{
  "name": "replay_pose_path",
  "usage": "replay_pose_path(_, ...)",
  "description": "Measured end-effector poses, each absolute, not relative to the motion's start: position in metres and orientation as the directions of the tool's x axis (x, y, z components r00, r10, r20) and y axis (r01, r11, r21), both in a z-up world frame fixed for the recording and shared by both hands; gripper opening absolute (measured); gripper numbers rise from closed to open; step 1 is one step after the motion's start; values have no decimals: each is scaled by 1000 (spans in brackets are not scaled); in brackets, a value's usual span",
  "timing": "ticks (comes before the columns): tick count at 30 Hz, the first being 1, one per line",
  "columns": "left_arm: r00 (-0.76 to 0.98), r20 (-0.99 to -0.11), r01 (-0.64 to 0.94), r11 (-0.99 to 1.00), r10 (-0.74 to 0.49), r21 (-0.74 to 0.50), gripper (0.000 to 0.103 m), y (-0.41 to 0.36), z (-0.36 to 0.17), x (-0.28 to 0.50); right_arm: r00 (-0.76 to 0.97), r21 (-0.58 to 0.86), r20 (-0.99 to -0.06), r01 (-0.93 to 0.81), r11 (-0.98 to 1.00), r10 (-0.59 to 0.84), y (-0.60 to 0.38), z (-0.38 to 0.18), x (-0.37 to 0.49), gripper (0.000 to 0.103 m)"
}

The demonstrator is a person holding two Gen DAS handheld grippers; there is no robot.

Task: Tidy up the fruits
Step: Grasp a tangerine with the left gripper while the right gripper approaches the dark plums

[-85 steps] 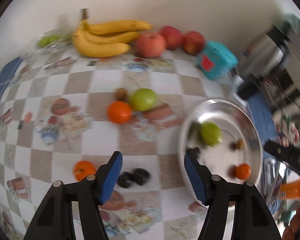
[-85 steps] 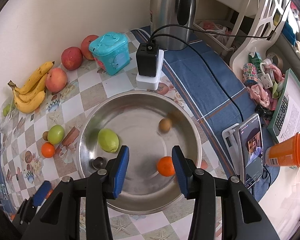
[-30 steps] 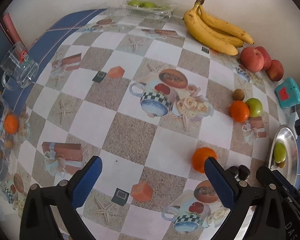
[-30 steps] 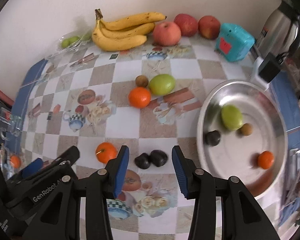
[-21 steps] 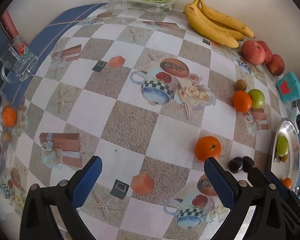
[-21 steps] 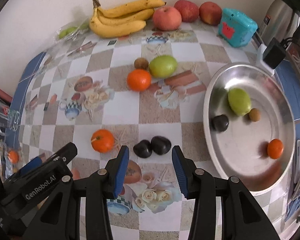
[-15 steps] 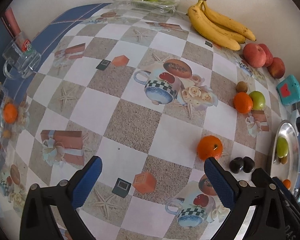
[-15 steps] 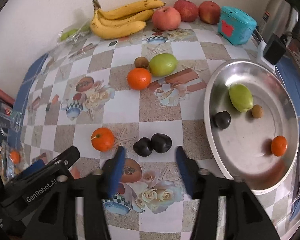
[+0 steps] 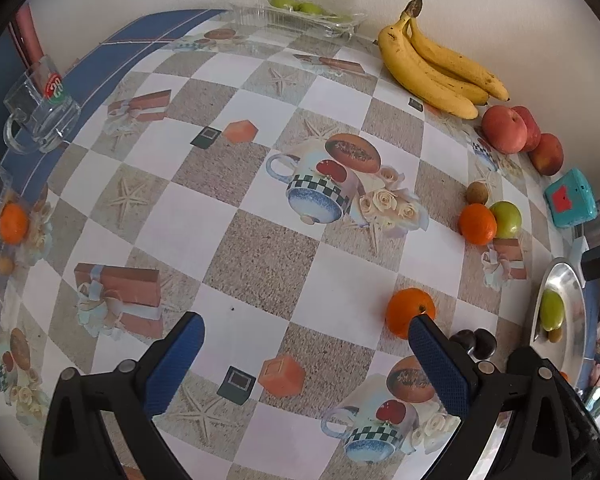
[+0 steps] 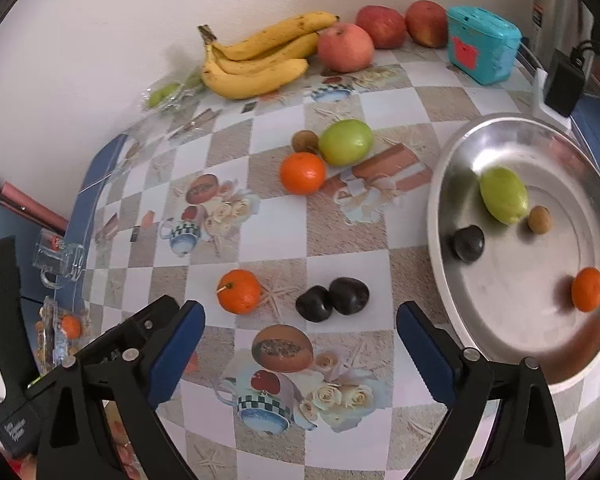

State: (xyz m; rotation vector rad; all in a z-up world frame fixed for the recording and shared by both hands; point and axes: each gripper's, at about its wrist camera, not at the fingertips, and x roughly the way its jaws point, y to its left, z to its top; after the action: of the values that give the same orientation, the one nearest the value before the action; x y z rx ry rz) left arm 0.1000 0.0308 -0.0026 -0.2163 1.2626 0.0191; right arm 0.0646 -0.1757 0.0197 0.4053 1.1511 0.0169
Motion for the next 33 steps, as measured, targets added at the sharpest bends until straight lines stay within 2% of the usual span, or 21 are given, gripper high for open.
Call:
replay_pose_path(10,283,-956,-117,986,-83,-120,103,20,-15,104,457,324,-863,176,929,215,-186,23,68,97)
replay_pose_path(17,273,-955,-74,988,-113,-139,103,5,-21,105,443,340,-867,190,921,228,-195,19,66,97)
replay_pose_path(19,264,-956,-61,987,-126,-147,100,1,-24,106,439,332,-873,211,919,214,-202,19,65,97)
replay_pose_path(21,258,-957,-46,987,-136,-153,91,-3,-26,106,435,327,-877,226,917,206,-207,18,64,97)
replay_pose_path(28,272,-944,-2,980,-189,-197,85,-16,-27,109,418,334,-884,256,907,207,-214,11,64,97)
replay_pose_path(30,277,-940,12,978,-201,-206,79,-21,-27,112,414,332,-886,255,908,208,-213,10,65,97)
replay_pose_path(33,277,-936,29,976,-215,-216,76,-28,-28,116,412,327,-888,254,910,204,-213,10,65,97)
